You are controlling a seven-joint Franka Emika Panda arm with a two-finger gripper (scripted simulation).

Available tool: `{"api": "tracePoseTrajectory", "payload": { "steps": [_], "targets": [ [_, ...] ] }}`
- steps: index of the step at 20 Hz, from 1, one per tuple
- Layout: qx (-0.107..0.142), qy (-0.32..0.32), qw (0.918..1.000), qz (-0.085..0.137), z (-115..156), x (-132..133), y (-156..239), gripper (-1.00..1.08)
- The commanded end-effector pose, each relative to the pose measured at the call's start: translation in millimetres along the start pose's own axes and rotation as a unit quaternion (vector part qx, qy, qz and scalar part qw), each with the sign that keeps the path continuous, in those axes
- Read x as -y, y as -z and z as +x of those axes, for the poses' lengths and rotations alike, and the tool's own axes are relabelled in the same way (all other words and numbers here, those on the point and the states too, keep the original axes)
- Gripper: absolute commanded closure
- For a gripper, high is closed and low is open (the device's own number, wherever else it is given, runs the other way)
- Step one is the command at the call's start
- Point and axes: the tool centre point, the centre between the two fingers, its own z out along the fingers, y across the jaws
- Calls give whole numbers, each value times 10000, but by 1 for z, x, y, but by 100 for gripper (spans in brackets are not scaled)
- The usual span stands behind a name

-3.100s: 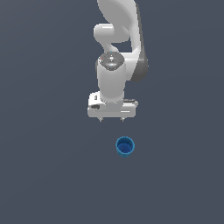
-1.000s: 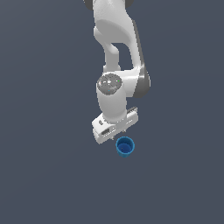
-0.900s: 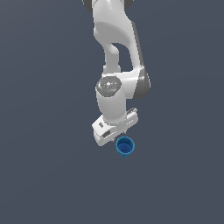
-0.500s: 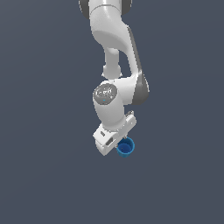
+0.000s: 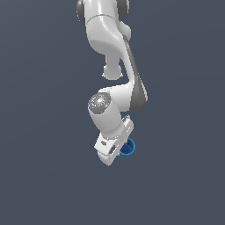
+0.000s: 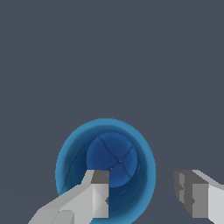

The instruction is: Pick up the object and move it to a goal position.

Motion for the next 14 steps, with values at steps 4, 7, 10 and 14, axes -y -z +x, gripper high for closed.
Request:
{"api": "tracePoseTrajectory", "payload": {
  "steps": [4, 7, 10, 14],
  "targets": [
    [-168, 362, 9992, 23, 5, -7, -4, -20],
    [-226, 480, 9986, 27, 6, -10, -5, -20],
    [-261, 550, 9981, 29, 7, -11, -6, -20],
    [-264, 555, 9981, 29, 7, -11, -6, -20]
  ]
}}
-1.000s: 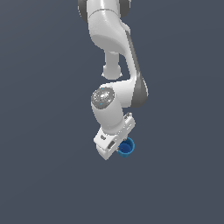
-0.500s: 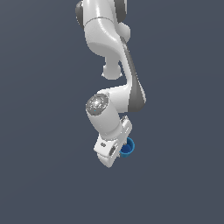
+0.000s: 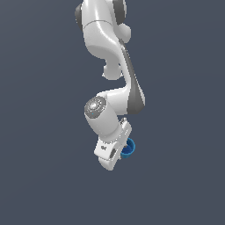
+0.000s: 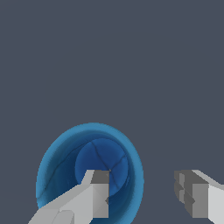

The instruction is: Pick up the object and move it to a goal position.

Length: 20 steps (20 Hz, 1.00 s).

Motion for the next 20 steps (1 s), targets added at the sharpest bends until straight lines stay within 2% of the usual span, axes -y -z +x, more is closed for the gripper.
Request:
{"api": "tracePoseTrajectory", "payload": {
  "steps": [1, 13, 14, 20],
  "targets": [
    [0, 2, 10000, 0, 0, 0, 0, -20],
    [-6, 20, 10000, -1, 0, 0, -30, -20],
    [-6, 20, 10000, -1, 0, 0, -30, 108],
    [-6, 20, 10000, -1, 0, 0, -30, 108]
  ]
}}
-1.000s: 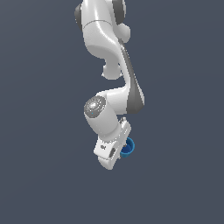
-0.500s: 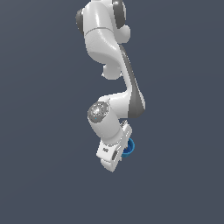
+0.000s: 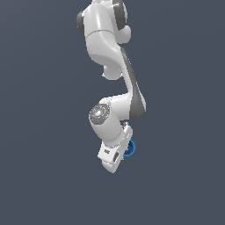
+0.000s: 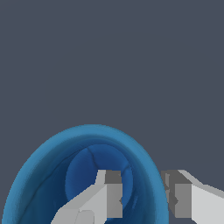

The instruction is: Pick up the object and move it to a goal position.

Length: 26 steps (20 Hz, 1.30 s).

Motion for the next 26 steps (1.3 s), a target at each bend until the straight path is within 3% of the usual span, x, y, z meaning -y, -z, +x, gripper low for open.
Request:
{"api": "tracePoseTrajectory", "payload": {
  "steps": [1, 14, 26],
  "targets": [
    [2, -3, 10000, 2, -1, 0, -1, 108],
    [5, 2, 10000, -1, -7, 4, 23, 108],
    [17, 2, 10000, -4, -35, 23, 117, 108]
  ]
}}
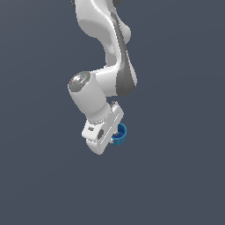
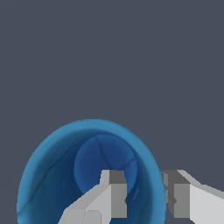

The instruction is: Pick up the object and move it to a goal position.

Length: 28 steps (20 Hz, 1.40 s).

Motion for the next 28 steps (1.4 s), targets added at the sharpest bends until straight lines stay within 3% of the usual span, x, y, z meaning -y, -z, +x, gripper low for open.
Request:
{"api": "tracePoseTrajectory", "payload": {
  "steps": [1, 28],
  "targets": [
    [0, 3, 10000, -19, -7, 4, 28, 108],
    [-16, 9, 10000, -14, -91, 55, 325, 108]
  ]
}}
